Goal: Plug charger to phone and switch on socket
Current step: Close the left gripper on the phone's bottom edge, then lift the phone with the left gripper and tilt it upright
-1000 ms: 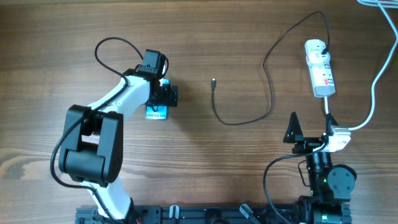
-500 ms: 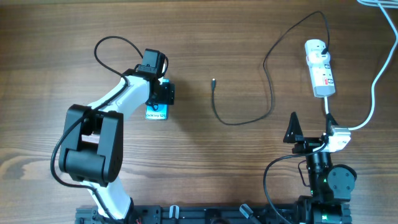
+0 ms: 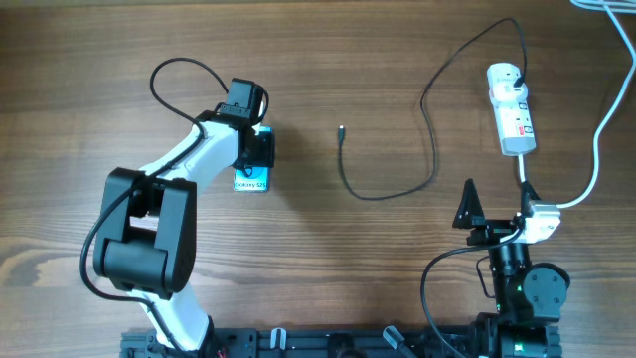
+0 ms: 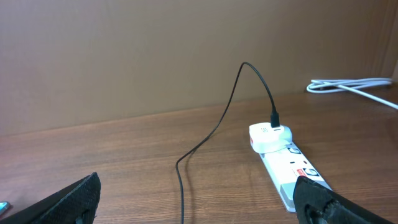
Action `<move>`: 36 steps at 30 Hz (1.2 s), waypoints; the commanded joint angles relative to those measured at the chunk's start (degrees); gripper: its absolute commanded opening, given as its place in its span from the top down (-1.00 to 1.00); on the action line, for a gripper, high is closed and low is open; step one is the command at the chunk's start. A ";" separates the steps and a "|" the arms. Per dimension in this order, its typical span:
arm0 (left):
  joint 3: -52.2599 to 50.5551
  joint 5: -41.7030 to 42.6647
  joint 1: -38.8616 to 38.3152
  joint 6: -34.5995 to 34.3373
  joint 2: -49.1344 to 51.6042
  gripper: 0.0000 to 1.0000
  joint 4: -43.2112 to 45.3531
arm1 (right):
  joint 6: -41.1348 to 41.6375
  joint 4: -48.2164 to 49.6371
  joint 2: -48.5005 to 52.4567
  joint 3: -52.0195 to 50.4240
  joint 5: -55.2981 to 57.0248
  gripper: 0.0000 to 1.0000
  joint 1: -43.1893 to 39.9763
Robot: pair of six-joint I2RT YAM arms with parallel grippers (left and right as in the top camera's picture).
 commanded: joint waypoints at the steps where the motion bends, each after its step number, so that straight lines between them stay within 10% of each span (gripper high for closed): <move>1: -3.06 -1.46 -0.04 -0.07 3.39 -0.10 -0.90 | -0.48 0.33 -0.15 -0.07 -0.42 -0.99 -0.42; 36: 4.31 2.03 -0.07 -3.58 -10.58 0.19 -14.08 | -0.50 0.33 -0.15 -0.07 -0.42 -0.99 -0.42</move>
